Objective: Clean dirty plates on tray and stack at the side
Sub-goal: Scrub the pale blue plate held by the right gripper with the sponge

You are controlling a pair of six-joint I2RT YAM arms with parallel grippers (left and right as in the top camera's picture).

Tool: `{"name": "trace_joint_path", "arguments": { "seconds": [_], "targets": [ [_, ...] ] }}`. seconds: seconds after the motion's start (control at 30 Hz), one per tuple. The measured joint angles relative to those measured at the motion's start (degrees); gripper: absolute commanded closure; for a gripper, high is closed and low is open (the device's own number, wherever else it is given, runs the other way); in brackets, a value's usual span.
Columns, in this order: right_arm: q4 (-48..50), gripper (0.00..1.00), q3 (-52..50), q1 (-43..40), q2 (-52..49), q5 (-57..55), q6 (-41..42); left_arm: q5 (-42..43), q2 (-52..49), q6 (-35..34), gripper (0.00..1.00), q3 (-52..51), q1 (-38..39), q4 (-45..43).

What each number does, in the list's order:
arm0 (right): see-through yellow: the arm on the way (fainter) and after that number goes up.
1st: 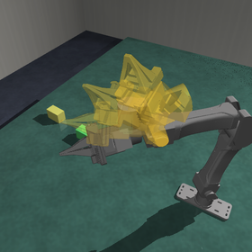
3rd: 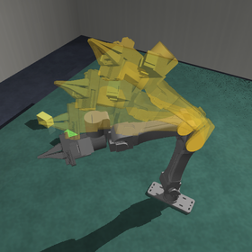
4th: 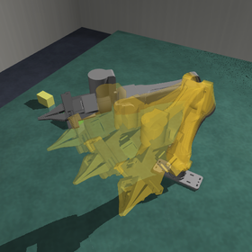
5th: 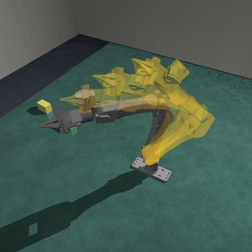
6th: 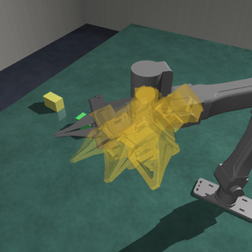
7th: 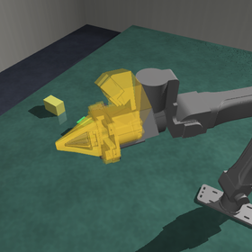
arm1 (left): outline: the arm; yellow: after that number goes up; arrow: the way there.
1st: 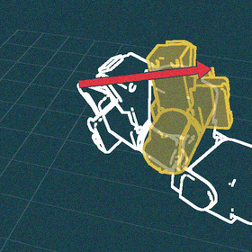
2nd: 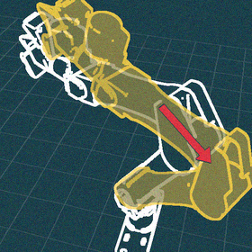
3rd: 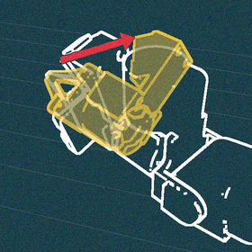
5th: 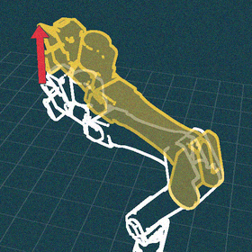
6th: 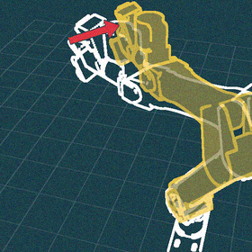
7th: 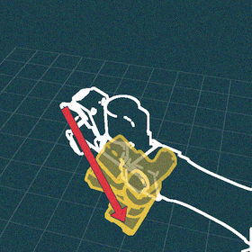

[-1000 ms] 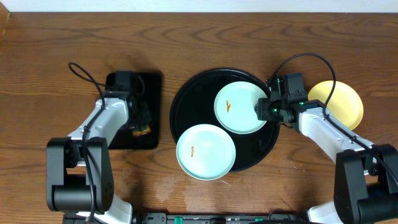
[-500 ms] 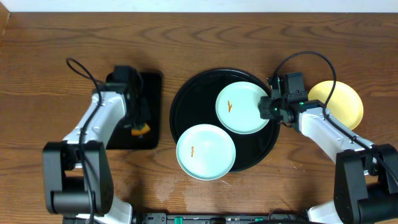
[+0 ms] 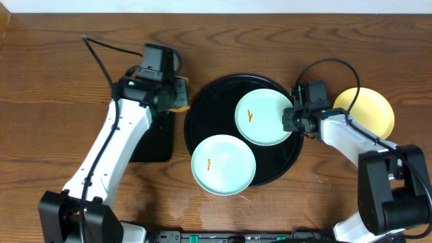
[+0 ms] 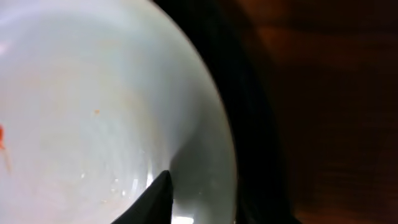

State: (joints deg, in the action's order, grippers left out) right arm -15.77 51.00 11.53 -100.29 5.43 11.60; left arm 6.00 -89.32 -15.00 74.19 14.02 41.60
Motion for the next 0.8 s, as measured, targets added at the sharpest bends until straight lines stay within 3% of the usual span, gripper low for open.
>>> {"name": "trace_joint_path", "arguments": {
  "seconds": [0.5, 0.53, 0.6, 0.8],
  "targets": [
    [5.05, 0.84, 0.02, 0.0, -1.92, 4.87, 0.37, 4.52, -0.2, -3.19, 0.92, -0.02, 6.32, -6.36],
    [6.01, 0.86, 0.07, 0.0, -2.32, 5.09, 0.33, 4.61, -0.35, -3.21, 0.92, -0.02, 6.91, -6.84],
    [7.8, 0.99, 0.37, 0.0, -3.23, 5.27, -0.04, 4.59, -1.05, -3.43, 0.92, -0.02, 8.52, -7.82],
    [8.59, 0.99, 1.62, -0.59, -4.57, 6.45, -0.13, 4.72, -6.38, -7.34, 0.92, -0.02, 11.91, -12.24]
  ]
}}
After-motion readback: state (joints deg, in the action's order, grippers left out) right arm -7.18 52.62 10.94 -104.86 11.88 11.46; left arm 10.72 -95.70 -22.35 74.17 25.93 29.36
